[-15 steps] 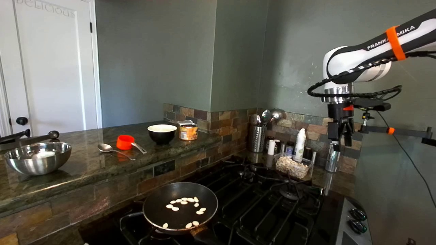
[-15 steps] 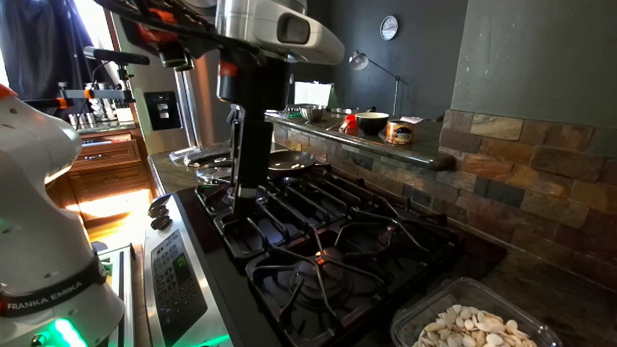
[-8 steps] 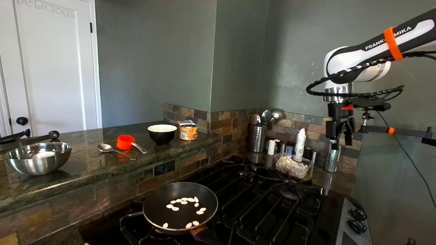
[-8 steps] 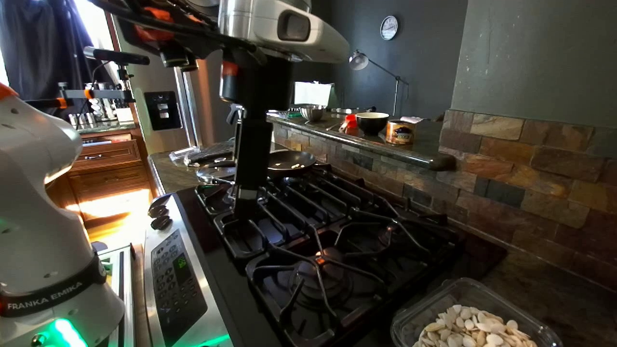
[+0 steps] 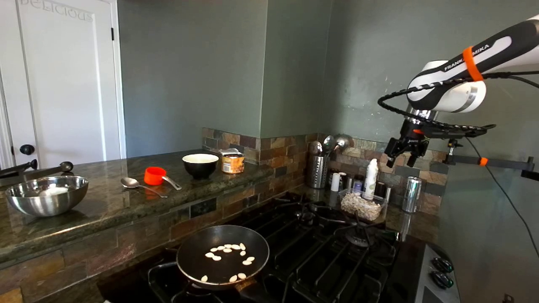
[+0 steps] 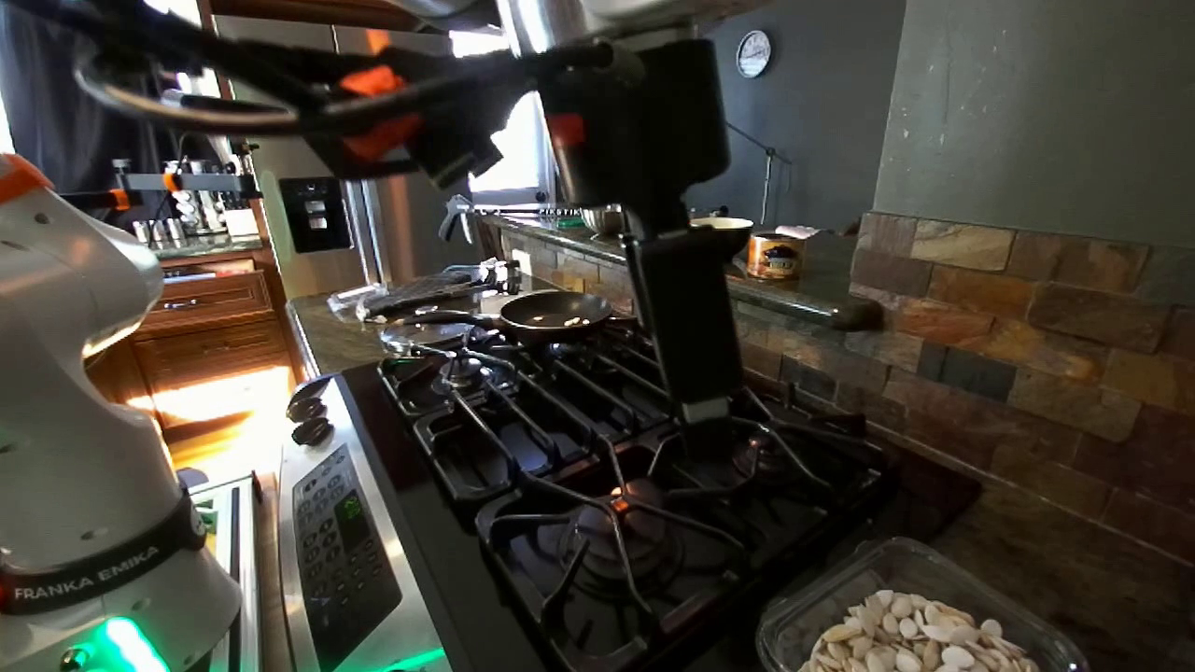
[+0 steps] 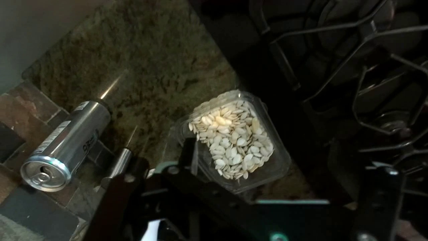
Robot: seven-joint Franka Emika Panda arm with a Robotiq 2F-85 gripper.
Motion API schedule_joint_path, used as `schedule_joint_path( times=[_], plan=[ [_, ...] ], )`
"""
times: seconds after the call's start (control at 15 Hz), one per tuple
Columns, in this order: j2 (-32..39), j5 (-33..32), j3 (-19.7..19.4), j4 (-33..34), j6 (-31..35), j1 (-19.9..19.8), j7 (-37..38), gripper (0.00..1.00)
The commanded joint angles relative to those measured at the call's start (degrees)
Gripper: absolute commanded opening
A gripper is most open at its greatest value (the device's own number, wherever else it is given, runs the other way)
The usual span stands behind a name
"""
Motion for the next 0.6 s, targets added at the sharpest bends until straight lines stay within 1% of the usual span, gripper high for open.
schedule_joint_path(
  times=[0.0, 0.07, 0.27, 0.4, 0.47, 0.53],
  plan=[
    [9.78, 5.22, -1.45, 4.45, 1.12, -0.05, -1.12, 1.0],
    [4.32, 2.63, 0.24, 1.0, 2.81, -1.41, -0.45, 1.0],
    [9.29, 4.01, 0.04, 3.22, 2.75, -1.38, -0.45, 1.0],
    [10.02, 4.1, 0.04, 3.83, 2.74, -1.38, -0.43, 1.0],
    [10.6, 2.9, 0.39, 3.79, 3.63, -1.87, 1.56, 1.0],
    [12.62, 2.23, 0.62, 5.03, 2.84, -2.35, 3.81, 1.0]
  ],
)
